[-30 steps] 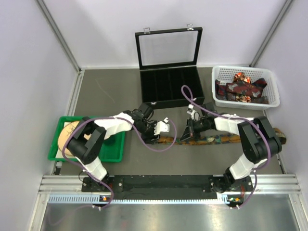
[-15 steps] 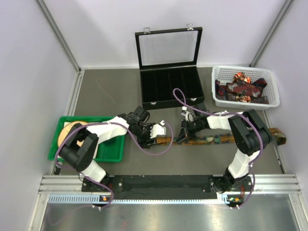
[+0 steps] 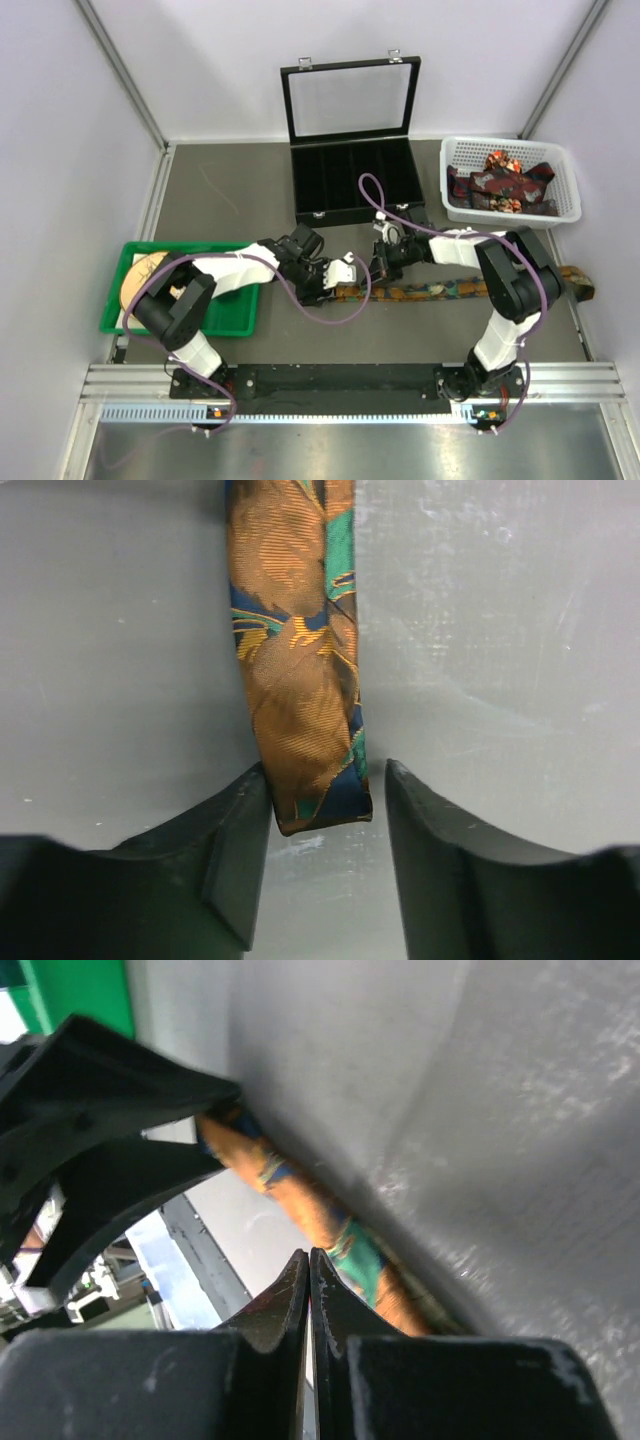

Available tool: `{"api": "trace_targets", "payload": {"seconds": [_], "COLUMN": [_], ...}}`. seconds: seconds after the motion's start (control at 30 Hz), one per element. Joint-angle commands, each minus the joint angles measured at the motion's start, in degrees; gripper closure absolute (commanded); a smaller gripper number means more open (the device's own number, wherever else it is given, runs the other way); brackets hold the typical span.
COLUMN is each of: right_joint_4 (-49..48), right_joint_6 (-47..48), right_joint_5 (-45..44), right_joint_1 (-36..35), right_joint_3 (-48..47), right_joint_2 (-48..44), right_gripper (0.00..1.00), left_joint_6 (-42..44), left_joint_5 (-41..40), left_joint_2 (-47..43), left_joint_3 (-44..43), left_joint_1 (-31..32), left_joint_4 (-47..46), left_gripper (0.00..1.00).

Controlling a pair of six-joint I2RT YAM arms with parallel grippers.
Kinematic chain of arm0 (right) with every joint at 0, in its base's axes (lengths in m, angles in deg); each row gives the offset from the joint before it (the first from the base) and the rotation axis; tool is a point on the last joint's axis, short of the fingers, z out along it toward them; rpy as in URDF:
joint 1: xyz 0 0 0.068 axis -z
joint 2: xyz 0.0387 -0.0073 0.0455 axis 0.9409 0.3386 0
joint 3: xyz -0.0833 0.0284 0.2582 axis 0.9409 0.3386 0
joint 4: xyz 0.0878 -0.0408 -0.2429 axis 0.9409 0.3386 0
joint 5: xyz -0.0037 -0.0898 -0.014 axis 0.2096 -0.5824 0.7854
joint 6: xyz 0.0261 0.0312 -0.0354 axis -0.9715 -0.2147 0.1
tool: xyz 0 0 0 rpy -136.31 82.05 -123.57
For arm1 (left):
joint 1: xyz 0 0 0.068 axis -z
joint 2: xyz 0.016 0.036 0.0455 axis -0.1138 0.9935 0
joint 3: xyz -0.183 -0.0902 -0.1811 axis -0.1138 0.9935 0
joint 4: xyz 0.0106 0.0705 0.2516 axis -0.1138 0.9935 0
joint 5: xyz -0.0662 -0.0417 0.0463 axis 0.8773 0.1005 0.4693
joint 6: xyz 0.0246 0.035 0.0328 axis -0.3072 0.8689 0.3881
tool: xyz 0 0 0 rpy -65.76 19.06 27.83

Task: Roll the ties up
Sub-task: Roll the tie at the center of the board.

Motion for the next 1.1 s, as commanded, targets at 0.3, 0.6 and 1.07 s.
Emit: {"api": "trace_targets", "payload": {"seconds": [0.3, 0.6, 1.07], "right_joint_4": [1.13, 1.92, 4.90], "right_joint_6": [2.96, 3.48, 4.01], "right_joint_5": [-2.31, -3.46, -2.31], "right_joint_1": [-2.62, -2.62, -2.54], "right_joint_3": [-2.18, -3.05, -4.72], "right_joint_2": [5.90, 6.69, 4.85], "right_gripper": [1.00, 1.00, 1.00], "left_joint_6": [2.68, -0.75, -7.87], "left_joint_5": [-0.86, 2.13, 3.54], "left_joint_2": [-3.40, -2.97, 5.55], "left_joint_3": [-0.25, -7.28, -14.58], "left_joint_1": [0.29, 3.19, 9.25], "left_joint_4": [3.96, 5.28, -3.16], "left_gripper": [0.60, 0.60, 0.60]}}
